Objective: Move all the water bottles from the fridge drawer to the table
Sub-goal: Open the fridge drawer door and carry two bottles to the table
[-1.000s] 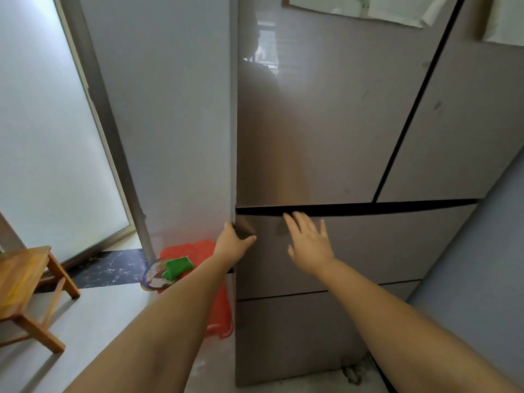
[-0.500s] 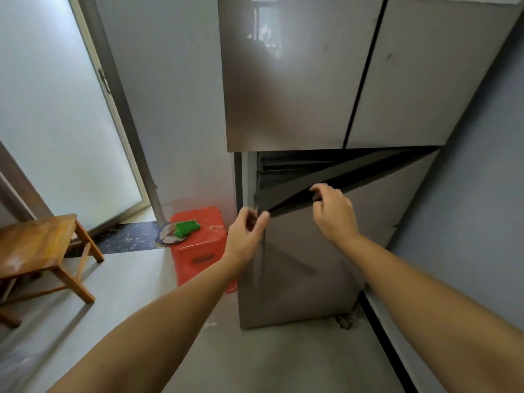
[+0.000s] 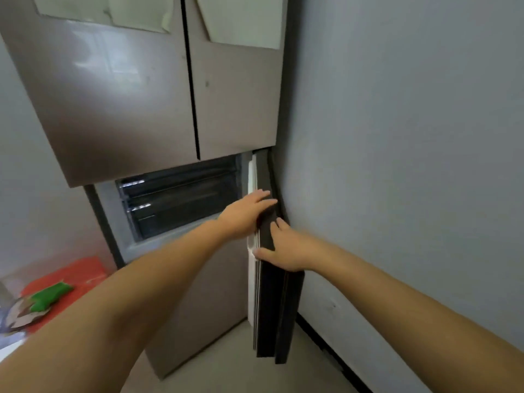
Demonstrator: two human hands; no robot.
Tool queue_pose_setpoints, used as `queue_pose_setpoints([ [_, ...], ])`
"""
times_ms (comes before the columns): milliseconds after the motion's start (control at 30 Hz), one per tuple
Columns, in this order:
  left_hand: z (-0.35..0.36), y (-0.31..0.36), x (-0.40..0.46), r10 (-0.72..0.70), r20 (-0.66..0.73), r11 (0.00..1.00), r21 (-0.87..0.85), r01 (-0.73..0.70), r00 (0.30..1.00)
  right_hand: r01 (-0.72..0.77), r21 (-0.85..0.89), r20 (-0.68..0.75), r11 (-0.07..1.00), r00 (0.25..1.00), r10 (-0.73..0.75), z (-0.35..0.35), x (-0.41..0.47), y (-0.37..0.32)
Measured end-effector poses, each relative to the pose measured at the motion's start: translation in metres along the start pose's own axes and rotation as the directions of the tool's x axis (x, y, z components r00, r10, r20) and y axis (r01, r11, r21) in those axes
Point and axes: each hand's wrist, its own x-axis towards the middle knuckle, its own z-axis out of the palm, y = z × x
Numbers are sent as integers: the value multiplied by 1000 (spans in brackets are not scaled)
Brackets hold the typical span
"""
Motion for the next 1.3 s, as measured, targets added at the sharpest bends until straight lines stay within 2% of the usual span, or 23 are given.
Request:
queue_pose_setpoints([
  [67,2,25,33,106,128,993,42,-113,986,-62,-42,11,997,998,62,-11,-17,27],
  [100,3,35,46,118,147,993,9,-121,982,-102,-62,15,993,995,103,-17,-21,41],
  [200,16,64,75,115,106,984,-150,-98,988,-256,-92,1,962,966,257,-25,-19,83],
  [300,35,88,102,196,30,955,-234,-184,980,-422,-63,-105,904,904,414,-18,-12,124],
  [400,57,102,136,296,-27,938,-181,-296,955,-561,-136,-192,816,824,534,-12,1,158],
  [567,80,113,187,344,85,938,-69,-338,935,-722,-140,-223,678,690,689,-11,29,216],
  [733,87,123,235,385,106,923,-29,-384,917,-777,-89,-198,624,628,753,-20,48,267],
  [1000,99,130,264,417,99,909,-42,-415,903,-777,-106,-155,620,629,762,-32,65,305],
  [1300,92,135,275,400,198,915,-28,-403,895,-764,-131,-135,631,645,753,-35,71,320],
])
